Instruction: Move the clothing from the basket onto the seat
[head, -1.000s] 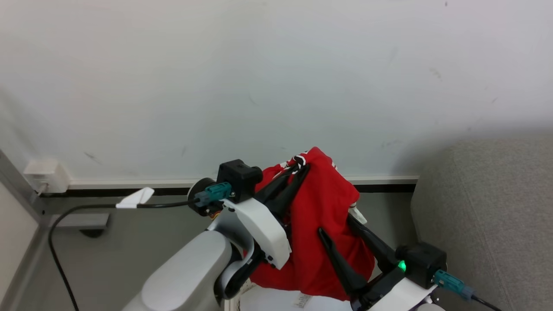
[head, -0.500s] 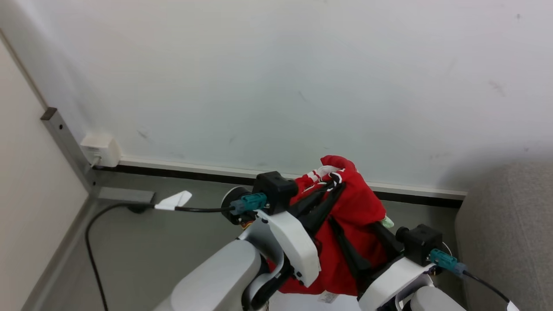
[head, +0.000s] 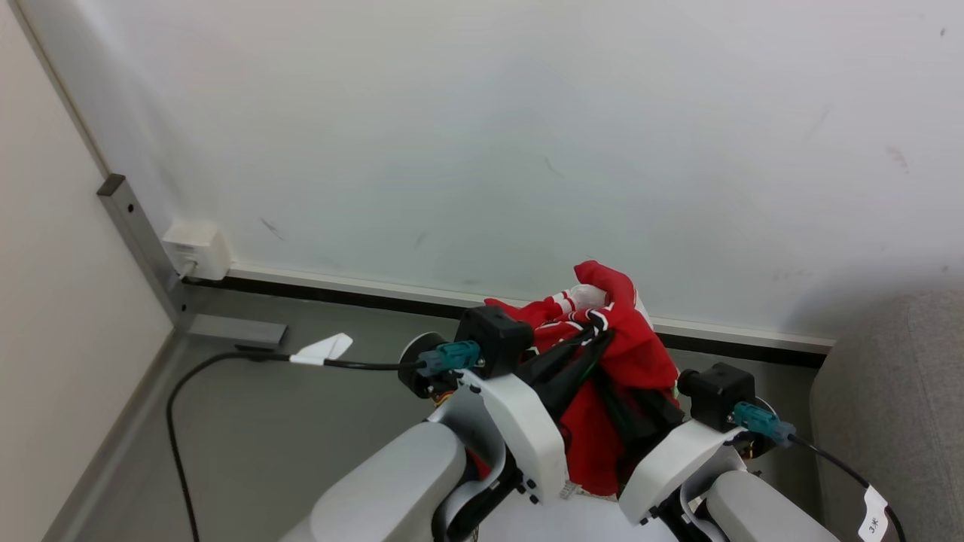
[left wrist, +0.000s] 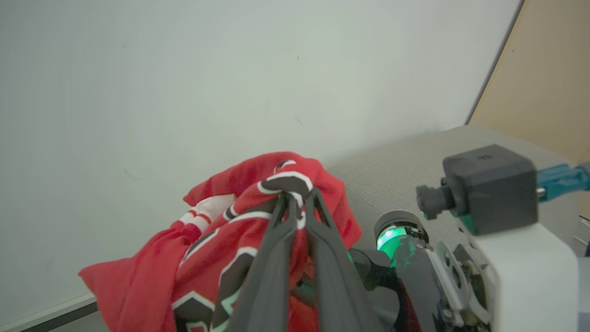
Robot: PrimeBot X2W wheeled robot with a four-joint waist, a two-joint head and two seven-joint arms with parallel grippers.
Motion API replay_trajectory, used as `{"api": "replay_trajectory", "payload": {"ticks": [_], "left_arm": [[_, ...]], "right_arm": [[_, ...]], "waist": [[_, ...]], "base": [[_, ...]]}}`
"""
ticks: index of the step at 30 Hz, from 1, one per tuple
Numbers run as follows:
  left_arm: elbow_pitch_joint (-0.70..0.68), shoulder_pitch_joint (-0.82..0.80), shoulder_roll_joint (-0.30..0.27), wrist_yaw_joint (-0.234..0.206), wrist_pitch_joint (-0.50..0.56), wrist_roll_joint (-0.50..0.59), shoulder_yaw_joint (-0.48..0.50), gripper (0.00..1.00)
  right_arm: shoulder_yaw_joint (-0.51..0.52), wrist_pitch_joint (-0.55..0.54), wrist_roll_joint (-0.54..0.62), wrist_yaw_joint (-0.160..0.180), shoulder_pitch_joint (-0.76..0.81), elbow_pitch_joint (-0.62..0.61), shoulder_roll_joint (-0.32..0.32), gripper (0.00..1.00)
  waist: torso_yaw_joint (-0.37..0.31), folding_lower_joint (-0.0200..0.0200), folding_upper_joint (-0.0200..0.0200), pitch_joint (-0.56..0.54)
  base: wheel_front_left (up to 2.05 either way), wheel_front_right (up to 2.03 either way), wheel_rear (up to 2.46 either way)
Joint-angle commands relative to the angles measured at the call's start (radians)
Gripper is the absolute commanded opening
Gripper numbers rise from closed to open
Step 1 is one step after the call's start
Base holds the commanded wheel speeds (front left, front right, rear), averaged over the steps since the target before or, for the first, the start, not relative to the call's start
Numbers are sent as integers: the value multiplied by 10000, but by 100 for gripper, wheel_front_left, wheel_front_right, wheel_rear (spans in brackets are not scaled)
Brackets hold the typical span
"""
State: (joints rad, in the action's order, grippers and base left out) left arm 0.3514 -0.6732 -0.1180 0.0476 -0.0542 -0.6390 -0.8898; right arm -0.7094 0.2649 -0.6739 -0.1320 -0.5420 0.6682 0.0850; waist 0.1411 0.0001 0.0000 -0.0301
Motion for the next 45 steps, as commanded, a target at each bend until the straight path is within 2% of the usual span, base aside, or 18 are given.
{"api": "replay_trajectory", "payload": {"ticks": [1, 13, 14, 15, 16, 24, 31, 45], "left_arm": [[59, -86, -75, -22, -55, -62, 48, 0], [880, 141, -282, -219, -280, -320, 310, 0], [950, 156, -284, -239, -315, -348, 335, 9], [1010, 168, -266, -247, -346, -379, 345, 48], [1071, 184, -264, -266, -383, -416, 378, 100], [1182, 302, -314, -345, -613, -429, 441, 100], [752, 519, -541, -489, -923, -326, 499, 100], [-293, 1109, -1000, -743, -1313, -278, 483, 100]], "right_arm": [[-32, -8, -44, 25, -21, -78, 50, 0], [22, -3, -140, 25, 545, -1022, 552, 0], [3, -3, -148, 25, 572, -1098, 626, 0], [20, -3, -149, 25, 603, -1185, 699, 0], [55, -3, -130, 25, 630, -1289, 750, 0], [535, -3, 241, 24, 708, -1988, 1167, 0], [1079, -2, 610, 25, 712, -2495, 1630, 0], [2237, -3, 1412, 25, 676, -3520, 2592, 0]], "waist": [[-87, -1, 0, -9], [-608, -1, 0, -47], [-655, -1, 0, -52], [-691, -1, 0, -53], [-737, -1, 0, -54], [-999, -1, 0, -55], [-1424, -1, 0, -62], [-3311, -1, 0, 97]], "base": [[0, 0, 0], [0, 0, 0], [0, 0, 0], [0, 0, 0], [0, 0, 0], [0, 0, 0], [0, 0, 0], [0, 0, 0]]}}
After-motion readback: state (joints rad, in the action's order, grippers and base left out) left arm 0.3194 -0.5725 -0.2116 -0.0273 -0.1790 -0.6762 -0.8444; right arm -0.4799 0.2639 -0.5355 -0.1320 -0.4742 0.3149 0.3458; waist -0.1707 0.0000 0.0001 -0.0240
